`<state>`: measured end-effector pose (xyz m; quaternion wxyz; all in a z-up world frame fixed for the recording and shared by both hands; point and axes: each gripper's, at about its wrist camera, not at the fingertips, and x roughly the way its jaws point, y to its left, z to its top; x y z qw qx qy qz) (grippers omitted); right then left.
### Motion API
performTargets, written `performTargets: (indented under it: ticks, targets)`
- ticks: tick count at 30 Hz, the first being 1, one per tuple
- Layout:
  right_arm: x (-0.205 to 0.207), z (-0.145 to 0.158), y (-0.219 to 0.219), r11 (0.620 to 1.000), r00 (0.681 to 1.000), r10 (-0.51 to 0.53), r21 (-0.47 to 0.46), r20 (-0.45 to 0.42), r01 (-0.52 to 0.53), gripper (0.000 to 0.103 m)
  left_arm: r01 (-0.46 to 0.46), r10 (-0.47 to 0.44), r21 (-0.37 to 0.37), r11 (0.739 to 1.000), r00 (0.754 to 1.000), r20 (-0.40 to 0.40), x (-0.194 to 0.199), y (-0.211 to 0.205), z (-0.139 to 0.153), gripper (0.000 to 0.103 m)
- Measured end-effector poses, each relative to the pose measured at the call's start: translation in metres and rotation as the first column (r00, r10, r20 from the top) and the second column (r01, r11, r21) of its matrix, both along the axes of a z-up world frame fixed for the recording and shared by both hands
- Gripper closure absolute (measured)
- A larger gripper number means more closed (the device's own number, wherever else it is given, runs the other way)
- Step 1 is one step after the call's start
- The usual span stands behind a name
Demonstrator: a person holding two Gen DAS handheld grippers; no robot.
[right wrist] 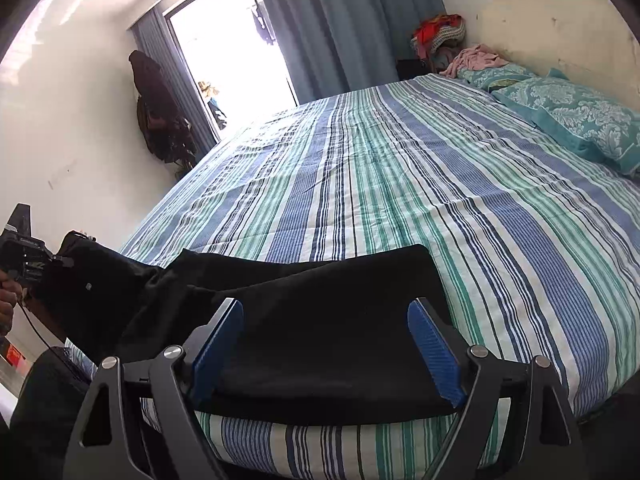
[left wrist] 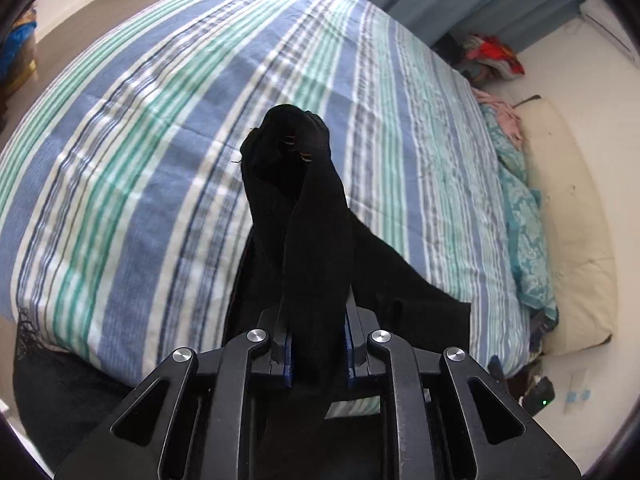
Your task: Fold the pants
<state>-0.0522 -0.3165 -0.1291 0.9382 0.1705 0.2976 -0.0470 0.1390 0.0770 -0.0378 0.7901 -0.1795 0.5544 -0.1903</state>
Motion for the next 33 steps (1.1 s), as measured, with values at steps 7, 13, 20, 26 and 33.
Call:
performTargets:
  ticks: [7,13,20,26,33]
  targets:
    - [-0.011,-0.006,-0.039,0.984,0.992,-0.123,0.131,0.001,0.122,0.019,0.163,-0.162,0.045,0.986,0.987,-0.015,-0.017,-0.162,-0.028,0.087]
    - [-0.025,-0.010,-0.061,0.963,0.981,-0.195,0.189,-0.006,0.193,0.019,0.266,-0.260,0.037,0.963,0.958,-0.123,-0.015,-0.250,-0.090,0.071]
    - [-0.038,-0.015,-0.078,0.934,0.976,-0.216,0.298,0.028,0.198,0.019,0.304,-0.306,-0.063,0.950,0.952,-0.019,-0.030,-0.228,-0.062,0.047]
    - [0.000,-0.016,-0.028,0.901,0.980,0.176,0.385,0.090,-0.197,0.019,0.148,-0.159,0.067,0.987,0.966,0.206,-0.036,-0.130,-0.024,0.034]
    - [0.079,-0.044,0.042,0.763,0.823,0.566,0.409,-0.049,-0.501,0.027,-0.111,0.049,0.233,0.966,0.965,0.256,-0.047,-0.043,-0.077,0.032]
